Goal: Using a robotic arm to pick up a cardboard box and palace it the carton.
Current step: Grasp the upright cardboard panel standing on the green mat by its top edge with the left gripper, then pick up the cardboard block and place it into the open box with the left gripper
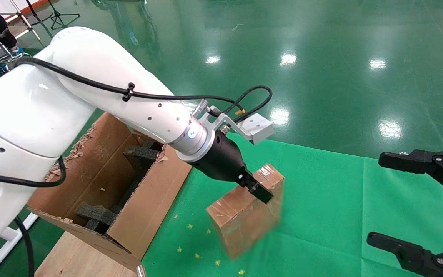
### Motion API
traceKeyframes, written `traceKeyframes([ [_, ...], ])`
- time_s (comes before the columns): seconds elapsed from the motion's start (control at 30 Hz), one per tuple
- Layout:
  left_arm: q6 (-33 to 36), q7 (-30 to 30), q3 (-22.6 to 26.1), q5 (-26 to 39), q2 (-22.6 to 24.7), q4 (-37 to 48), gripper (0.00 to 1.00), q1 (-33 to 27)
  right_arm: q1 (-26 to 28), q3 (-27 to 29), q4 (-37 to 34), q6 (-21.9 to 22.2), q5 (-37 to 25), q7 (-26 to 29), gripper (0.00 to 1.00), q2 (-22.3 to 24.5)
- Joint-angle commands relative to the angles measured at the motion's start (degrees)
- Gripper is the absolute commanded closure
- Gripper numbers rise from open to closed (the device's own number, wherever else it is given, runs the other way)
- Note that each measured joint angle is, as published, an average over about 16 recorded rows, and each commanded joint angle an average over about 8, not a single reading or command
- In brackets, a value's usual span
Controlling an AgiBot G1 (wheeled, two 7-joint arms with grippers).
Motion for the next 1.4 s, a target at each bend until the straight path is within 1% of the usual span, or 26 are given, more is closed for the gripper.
traceKeyframes([
  [0.03,0.1,0.2,0.1,0.0,0.0,0.0,1.00,0.0,0.0,0.0,0.0,0.0,0.0,0.0,0.00,0.0],
  [0.23,-0.2,0.0,-2.4,-0.2,-4.6,-2.5,1.00,-2.9,0.0,0.0,0.0,0.0,0.0,0.0,0.00,0.0],
  [0.43,-2.7,1.6,-6.8,1.7,-11.6,-3.8,1.00,-9.0,0.0,0.0,0.0,0.0,0.0,0.0,0.00,0.0],
  [0.57,-3.8,4.7,-8.6,5.0,-15.8,-2.2,1.00,-13.6,0.0,0.0,0.0,0.0,0.0,0.0,0.00,0.0],
  [0.7,-4.4,9.7,-9.3,6.8,-19.6,2.2,1.00,-15.5,0.0,0.0,0.0,0.0,0.0,0.0,0.00,0.0],
  [0.83,-4.8,16.3,-9.6,6.0,-23.1,9.2,1.00,-14.7,0.0,0.0,0.0,0.0,0.0,0.0,0.00,0.0],
  [1.0,-6.4,25.1,-10.5,2.1,-27.0,19.3,1.00,-11.5,0.0,0.0,0.0,0.0,0.0,0.0,0.00,0.0],
  [1.1,-7.9,29.7,-10.9,0.5,-28.5,24.7,1.00,-9.5,0.0,0.0,0.0,0.0,0.0,0.0,0.00,0.0],
  [1.23,-9.6,34.7,-10.6,0.4,-29.1,30.8,1.00,-7.7,0.0,0.0,0.0,0.0,0.0,0.0,0.00,0.0],
  [1.4,-11.3,40.0,-9.5,2.1,-28.1,37.8,1.00,-7.0,0.0,0.0,0.0,0.0,0.0,0.0,0.00,0.0],
])
